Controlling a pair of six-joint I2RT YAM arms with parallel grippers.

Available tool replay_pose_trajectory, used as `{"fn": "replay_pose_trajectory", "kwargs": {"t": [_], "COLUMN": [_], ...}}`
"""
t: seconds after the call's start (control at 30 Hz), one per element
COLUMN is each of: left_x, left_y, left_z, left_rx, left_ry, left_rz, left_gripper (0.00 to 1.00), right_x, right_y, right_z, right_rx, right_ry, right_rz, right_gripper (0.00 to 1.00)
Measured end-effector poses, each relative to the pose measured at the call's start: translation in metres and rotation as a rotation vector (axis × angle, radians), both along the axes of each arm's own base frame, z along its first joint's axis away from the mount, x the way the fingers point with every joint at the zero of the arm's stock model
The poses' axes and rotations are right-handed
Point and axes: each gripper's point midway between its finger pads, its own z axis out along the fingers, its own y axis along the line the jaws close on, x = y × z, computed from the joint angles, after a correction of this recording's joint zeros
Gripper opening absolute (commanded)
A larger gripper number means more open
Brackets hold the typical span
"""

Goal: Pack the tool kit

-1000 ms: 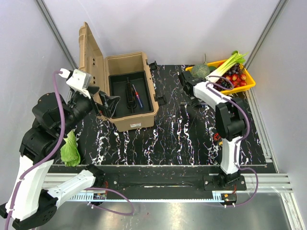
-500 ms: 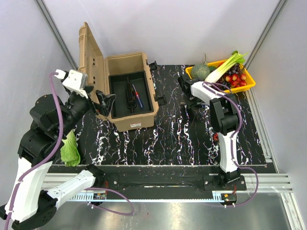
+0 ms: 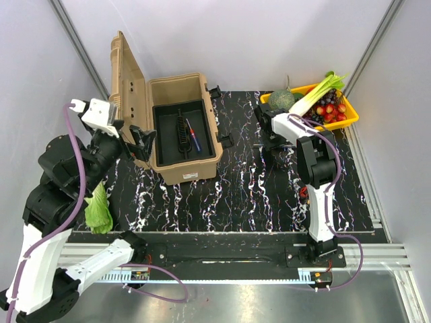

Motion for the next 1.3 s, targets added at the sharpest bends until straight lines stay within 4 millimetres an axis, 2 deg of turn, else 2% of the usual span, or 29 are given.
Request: {"fn": "replay_pose_trajectory", "kwargs": {"t": [0.07, 0.27, 0.37, 0.5, 0.63, 0.73, 0.87, 1.07, 1.17, 1.3], "left_x": [-0.002, -0.004, -0.005, -0.007, -0.009, -0.010, -0.010, -0.010, -0.010, -0.010], "left_y": [0.002, 0.007, 0.008, 0.009, 0.011, 0.011, 0.011, 0.011, 0.011, 0.011], "left_z": [0.002, 0.004, 0.005, 0.006, 0.008, 0.008, 0.009, 0.010, 0.010, 0.010], "left_rx": [-0.003, -0.010, -0.012, -0.015, -0.019, -0.021, -0.022, -0.024, -0.025, -0.025], "left_ry": [-0.006, -0.018, -0.021, -0.026, -0.032, -0.036, -0.037, -0.041, -0.041, -0.041], "left_rz": [0.006, 0.020, 0.024, 0.026, 0.026, 0.026, 0.026, 0.025, 0.025, 0.024], "left_gripper": [0.99, 0.99, 0.99, 0.99, 0.99, 0.99, 0.99, 0.99, 0.99, 0.99], "right_x": [0.000, 0.000, -0.001, -0.009, -0.034, -0.052, -0.064, -0.062, -0.054, -0.042], "right_y": [-0.002, -0.005, -0.005, -0.008, -0.018, -0.026, -0.034, -0.041, -0.035, -0.016], "right_z": [-0.001, -0.002, -0.002, -0.003, 0.000, 0.010, 0.041, 0.115, 0.155, 0.202], "right_rx": [0.009, 0.020, 0.020, 0.017, 0.002, -0.005, -0.007, -0.011, -0.024, -0.046], "right_ry": [0.004, 0.010, 0.013, 0.020, 0.048, 0.051, -0.011, -0.191, -0.296, -0.455], "right_rz": [-0.007, -0.022, -0.022, -0.027, -0.044, -0.058, -0.069, 0.010, 0.135, 0.358], "right_gripper": [0.29, 0.15, 0.01, 0.00, 0.00, 0.00, 0.00, 0.00, 0.00, 0.00]}}
